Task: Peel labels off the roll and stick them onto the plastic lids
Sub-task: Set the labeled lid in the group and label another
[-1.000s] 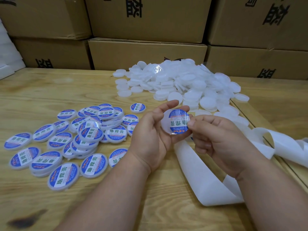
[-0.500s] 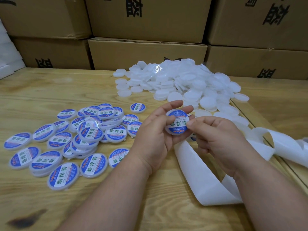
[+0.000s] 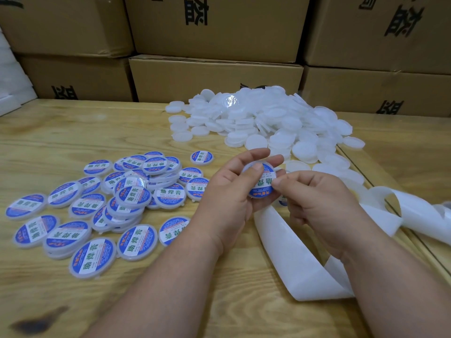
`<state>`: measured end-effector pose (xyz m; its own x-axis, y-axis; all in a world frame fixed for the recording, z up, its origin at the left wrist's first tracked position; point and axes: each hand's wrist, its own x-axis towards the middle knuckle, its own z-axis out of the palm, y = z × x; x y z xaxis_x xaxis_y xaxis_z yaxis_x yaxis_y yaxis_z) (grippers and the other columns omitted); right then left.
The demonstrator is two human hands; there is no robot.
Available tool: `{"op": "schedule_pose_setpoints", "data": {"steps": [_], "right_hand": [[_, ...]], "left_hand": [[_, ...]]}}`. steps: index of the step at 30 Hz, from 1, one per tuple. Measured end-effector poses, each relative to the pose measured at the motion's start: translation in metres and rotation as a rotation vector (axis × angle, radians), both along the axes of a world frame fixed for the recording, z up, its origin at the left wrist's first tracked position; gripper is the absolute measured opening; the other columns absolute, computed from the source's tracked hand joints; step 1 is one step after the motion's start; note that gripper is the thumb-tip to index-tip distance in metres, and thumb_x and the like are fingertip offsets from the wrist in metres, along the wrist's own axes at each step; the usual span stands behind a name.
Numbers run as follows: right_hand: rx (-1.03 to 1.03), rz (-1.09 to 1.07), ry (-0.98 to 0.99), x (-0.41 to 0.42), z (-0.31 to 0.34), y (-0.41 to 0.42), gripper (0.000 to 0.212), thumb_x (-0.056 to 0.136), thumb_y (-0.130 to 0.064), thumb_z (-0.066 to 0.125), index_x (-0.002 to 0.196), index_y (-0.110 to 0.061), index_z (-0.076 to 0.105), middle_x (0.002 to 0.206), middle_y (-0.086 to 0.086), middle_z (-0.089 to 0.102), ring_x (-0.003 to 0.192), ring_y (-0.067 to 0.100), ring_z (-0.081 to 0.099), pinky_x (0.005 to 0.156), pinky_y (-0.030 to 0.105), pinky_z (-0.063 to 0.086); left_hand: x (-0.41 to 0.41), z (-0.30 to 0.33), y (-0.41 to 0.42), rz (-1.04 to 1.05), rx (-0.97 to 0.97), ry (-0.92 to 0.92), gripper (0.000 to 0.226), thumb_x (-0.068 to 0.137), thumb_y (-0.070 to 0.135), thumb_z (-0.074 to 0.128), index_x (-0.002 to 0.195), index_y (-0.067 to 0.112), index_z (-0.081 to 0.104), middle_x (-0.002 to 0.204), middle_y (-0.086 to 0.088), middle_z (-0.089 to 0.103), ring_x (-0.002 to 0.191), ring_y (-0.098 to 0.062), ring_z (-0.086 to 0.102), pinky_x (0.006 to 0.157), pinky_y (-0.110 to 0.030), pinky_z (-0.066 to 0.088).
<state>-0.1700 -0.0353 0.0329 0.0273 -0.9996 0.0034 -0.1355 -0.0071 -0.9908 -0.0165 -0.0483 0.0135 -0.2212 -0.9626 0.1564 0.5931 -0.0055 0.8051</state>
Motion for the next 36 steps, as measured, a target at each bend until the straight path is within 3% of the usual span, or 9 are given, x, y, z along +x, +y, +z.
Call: {"op": "schedule_pose_setpoints", "data": {"steps": [8,14,18,21,28,32,36], "right_hand": [[-0.001,-0.013,-0.006,0.000,-0.002,-0.001,0.020,0.091,-0.025,0.072,0.072,-0.022,0.078,0.052,-0.008,0.043,0.044,0.008,0.035,0.050,0.029,0.033],[-0.003,-0.014,-0.004,0.000,-0.003,-0.002,0.015,0.091,-0.027,0.072,0.078,-0.023,0.080,0.050,-0.010,0.044,0.044,0.009,0.034,0.050,0.029,0.032],[-0.015,0.019,-0.012,-0.001,-0.001,-0.001,0.015,0.093,-0.033,0.070,0.091,-0.025,0.083,0.052,-0.008,0.036,0.048,0.010,0.032,0.050,0.028,0.032],[-0.058,-0.012,-0.010,-0.003,0.000,-0.001,0.014,0.091,-0.032,0.069,0.092,-0.027,0.083,0.051,-0.011,0.038,0.049,0.012,0.032,0.049,0.027,0.033],[-0.097,-0.185,-0.115,-0.015,0.004,-0.005,0.020,0.079,-0.034,0.065,0.087,-0.025,0.081,0.049,-0.010,0.035,0.047,0.011,0.033,0.051,0.031,0.032],[-0.120,-0.230,-0.097,-0.011,0.004,-0.004,0.018,0.081,-0.032,0.064,0.085,-0.027,0.081,0.048,-0.016,0.042,0.046,0.008,0.036,0.054,0.031,0.034],[-0.194,-0.239,0.013,-0.007,0.002,-0.004,0.014,0.087,-0.030,0.067,0.083,-0.035,0.080,0.050,-0.024,0.055,0.049,-0.003,0.053,0.062,0.022,0.040]], "left_hand": [[0.000,-0.003,-0.001,-0.011,-0.020,-0.009,0.028,0.098,0.004,0.049,0.114,0.017,0.067,0.123,-0.008,0.073,0.113,-0.027,0.070,0.085,-0.037,0.060],[0.001,-0.001,-0.003,-0.020,-0.008,-0.029,0.050,0.077,-0.008,0.046,0.116,0.017,0.067,0.121,-0.007,0.073,0.114,-0.026,0.070,0.085,-0.038,0.060],[0.001,-0.001,-0.004,0.055,-0.023,-0.059,0.052,0.075,-0.009,0.049,0.116,0.018,0.064,0.119,-0.006,0.075,0.113,-0.025,0.071,0.089,-0.038,0.060],[0.004,-0.004,-0.006,0.153,-0.008,-0.043,0.052,0.073,-0.008,0.048,0.116,0.018,0.062,0.114,-0.006,0.076,0.110,-0.024,0.072,0.084,-0.032,0.061],[0.016,-0.005,-0.013,0.328,0.001,-0.045,0.052,0.075,0.004,0.084,0.117,0.024,0.059,0.109,-0.003,0.077,0.099,-0.026,0.076,0.074,-0.028,0.060],[0.017,-0.001,-0.011,0.346,0.030,-0.103,0.035,0.086,0.020,0.079,0.116,0.027,0.061,0.105,-0.002,0.078,0.088,-0.027,0.078,0.064,-0.026,0.060],[0.017,0.002,-0.011,0.403,0.080,-0.164,0.013,0.103,0.031,0.057,0.113,0.024,0.063,0.099,0.000,0.079,0.080,-0.026,0.078,0.057,-0.026,0.060]]}}
